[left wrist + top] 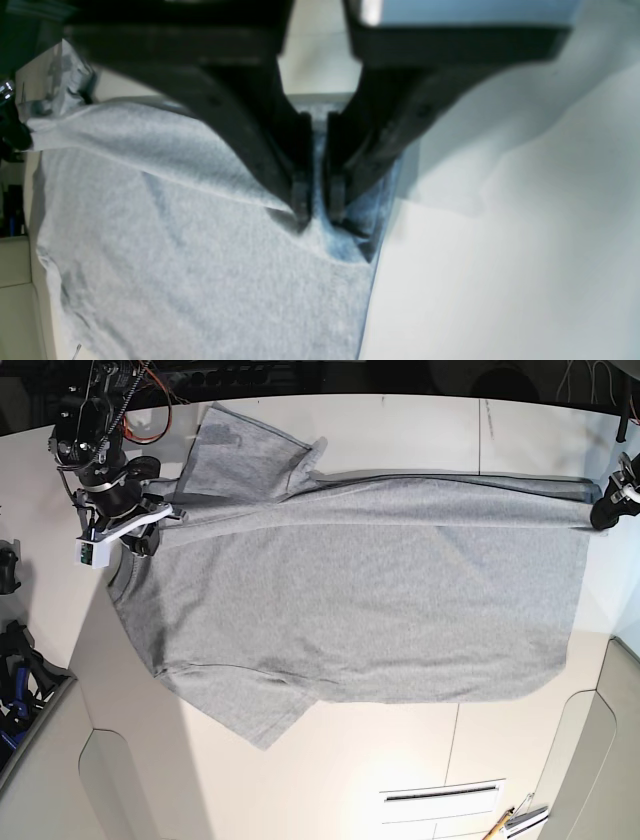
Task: Fold the T-shirt properly
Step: 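Swing the right gripper with its shirt corner across the sleeve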
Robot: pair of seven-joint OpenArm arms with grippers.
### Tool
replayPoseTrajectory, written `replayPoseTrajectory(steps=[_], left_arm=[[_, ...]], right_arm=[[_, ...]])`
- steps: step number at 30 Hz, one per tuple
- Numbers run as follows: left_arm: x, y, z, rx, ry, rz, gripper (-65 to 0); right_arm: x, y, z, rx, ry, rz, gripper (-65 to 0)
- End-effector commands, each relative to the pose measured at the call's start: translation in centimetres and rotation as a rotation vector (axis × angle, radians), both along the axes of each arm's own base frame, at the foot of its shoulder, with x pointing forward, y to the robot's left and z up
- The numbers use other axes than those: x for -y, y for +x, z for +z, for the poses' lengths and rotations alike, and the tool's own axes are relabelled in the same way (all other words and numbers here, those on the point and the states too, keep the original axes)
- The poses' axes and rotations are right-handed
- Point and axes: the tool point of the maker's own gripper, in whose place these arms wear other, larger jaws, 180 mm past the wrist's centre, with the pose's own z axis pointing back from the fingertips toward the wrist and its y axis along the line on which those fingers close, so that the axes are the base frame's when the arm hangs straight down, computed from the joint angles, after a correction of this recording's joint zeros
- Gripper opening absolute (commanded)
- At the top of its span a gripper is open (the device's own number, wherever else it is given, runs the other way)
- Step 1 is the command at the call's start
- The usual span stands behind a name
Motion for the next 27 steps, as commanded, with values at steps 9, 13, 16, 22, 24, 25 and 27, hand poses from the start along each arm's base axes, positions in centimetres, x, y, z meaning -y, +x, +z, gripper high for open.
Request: replayPoseTrajectory(steps=[9,13,16,22,24,25,27], left_arm=[[-1.0,1.5,2.3,0.087,0.007,0.017,-65.0],[-1.0,1.5,2.3,0.085,0.008,0.016,-65.0],[-0.9,1.4,2.3,0.081,0.008,0.014,-65.0],[-0.9,1.4,2.3,0.081,0.008,0.014,-45.6],[-0.9,1.4,2.3,0.082,0.008,0.015,-45.6],[-0.9,1.5,2.3,0.083,0.008,0.015,-45.6],[-1.0,1.5,2.3,0.083,0.008,0.014,-45.6]], right_arm=[[1.2,2.0,2.3,0.091,-0.040,0.003,-60.7],[1.4,2.7,2.8,0.107,-0.046,0.005,-60.7],[1.4,2.7,2.8,0.102,-0.046,0.007,-54.0],[1.2,2.6,2.7,0.100,-0.059,0.032,-32.0],[1.1,2.6,2.8,0.103,-0.060,0.034,-32.0],[1.2,2.7,2.9,0.104,-0.065,0.034,-32.0],[1.5,2.6,3.1,0.095,-0.100,0.039,-32.0]])
